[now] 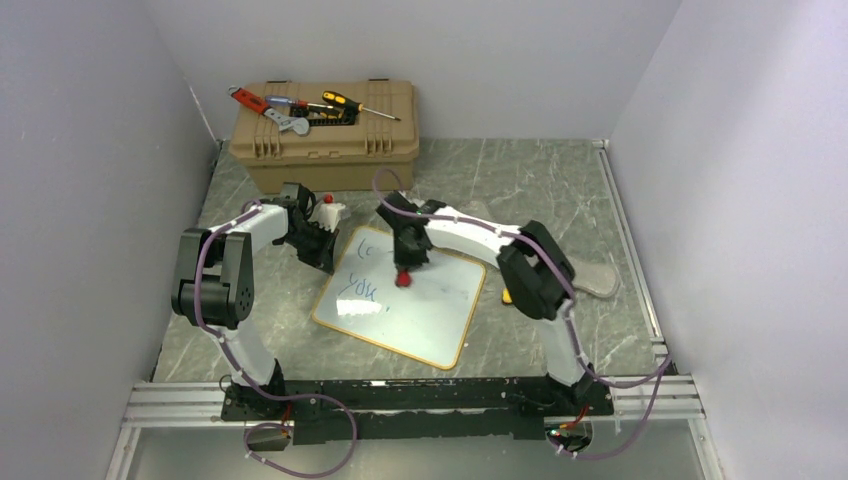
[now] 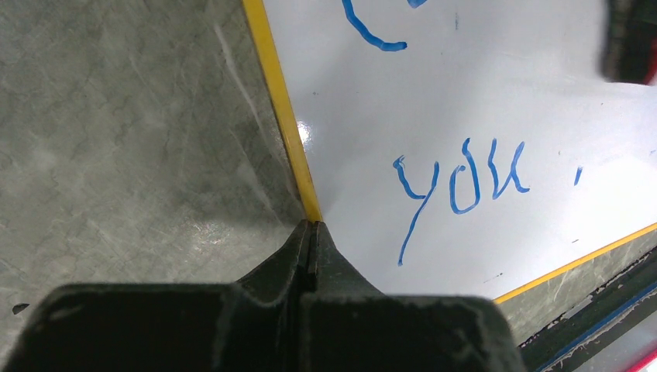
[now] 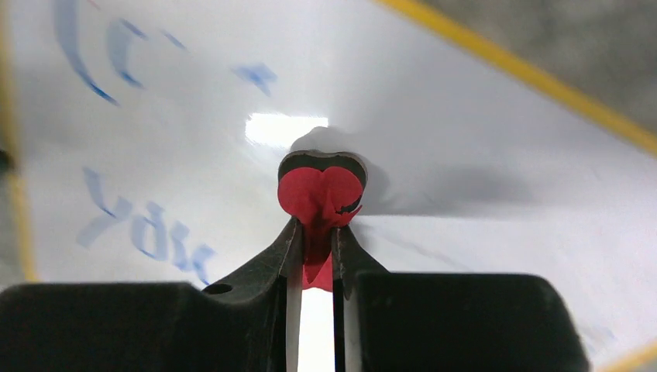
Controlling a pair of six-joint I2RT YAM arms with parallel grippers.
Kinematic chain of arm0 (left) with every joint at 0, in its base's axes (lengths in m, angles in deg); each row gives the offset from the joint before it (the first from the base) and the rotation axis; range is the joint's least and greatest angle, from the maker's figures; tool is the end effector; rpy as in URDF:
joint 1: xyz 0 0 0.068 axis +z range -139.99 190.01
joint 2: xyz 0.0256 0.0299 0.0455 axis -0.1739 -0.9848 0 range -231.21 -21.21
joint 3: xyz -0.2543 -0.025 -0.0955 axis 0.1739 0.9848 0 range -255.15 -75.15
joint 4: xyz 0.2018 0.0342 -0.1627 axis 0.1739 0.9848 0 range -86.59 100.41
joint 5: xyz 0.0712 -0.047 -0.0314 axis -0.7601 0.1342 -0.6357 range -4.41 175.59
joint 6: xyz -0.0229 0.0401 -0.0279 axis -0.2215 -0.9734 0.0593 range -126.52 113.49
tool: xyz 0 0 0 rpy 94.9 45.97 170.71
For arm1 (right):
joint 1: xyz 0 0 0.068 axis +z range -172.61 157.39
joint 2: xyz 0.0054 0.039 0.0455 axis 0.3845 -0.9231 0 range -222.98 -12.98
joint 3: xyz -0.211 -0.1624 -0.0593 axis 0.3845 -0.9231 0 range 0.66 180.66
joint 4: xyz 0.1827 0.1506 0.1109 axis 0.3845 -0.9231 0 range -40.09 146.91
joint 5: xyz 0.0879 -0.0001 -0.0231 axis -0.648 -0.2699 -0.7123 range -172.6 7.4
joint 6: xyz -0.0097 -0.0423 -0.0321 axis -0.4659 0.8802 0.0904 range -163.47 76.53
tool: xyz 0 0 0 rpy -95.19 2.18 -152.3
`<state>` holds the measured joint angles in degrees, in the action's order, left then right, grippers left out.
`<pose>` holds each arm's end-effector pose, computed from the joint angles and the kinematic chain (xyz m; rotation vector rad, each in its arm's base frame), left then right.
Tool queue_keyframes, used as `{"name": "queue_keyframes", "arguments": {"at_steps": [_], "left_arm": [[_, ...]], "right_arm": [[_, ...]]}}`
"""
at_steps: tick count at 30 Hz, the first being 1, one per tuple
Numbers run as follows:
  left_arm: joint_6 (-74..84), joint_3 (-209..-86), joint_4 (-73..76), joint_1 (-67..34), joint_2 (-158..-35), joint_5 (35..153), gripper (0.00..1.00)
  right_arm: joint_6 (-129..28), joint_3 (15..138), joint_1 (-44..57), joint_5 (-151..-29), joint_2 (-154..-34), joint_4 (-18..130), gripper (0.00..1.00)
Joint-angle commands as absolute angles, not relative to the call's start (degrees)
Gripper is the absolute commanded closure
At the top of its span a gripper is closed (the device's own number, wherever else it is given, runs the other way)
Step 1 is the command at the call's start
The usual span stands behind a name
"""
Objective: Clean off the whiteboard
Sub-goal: Erase the whiteboard at the center of the board.
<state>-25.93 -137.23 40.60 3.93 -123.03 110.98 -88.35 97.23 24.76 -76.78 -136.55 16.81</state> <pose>0.3214 -0.0497 0.1580 0.6901 2.7219 -0.5906 0.3101 0.3316 0.1749 -0.0317 2.7759 0.3076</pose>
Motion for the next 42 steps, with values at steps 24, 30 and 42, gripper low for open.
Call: {"name": "queue_keyframes", "arguments": {"at_steps": [24,30,42], "left_arm": [[-26.9,-136.3,43.8,3.2,-124.1,111.5,1.0],[-27.0,-136.1,43.6,3.2,-123.9,112.1,1.0],[-26.8,-136.3,43.5,3.2,-124.3,111.8,1.0]], "right_arm": [[-82.4,116.5,37.1,-76.9,-146.5,7.7,1.0],[-84.2,88.1,32.7,-74.8,-131.5,14.3,1.0],[-83.1,99.1,35.2,-78.6,-138.0,12.6,1.0]]}}
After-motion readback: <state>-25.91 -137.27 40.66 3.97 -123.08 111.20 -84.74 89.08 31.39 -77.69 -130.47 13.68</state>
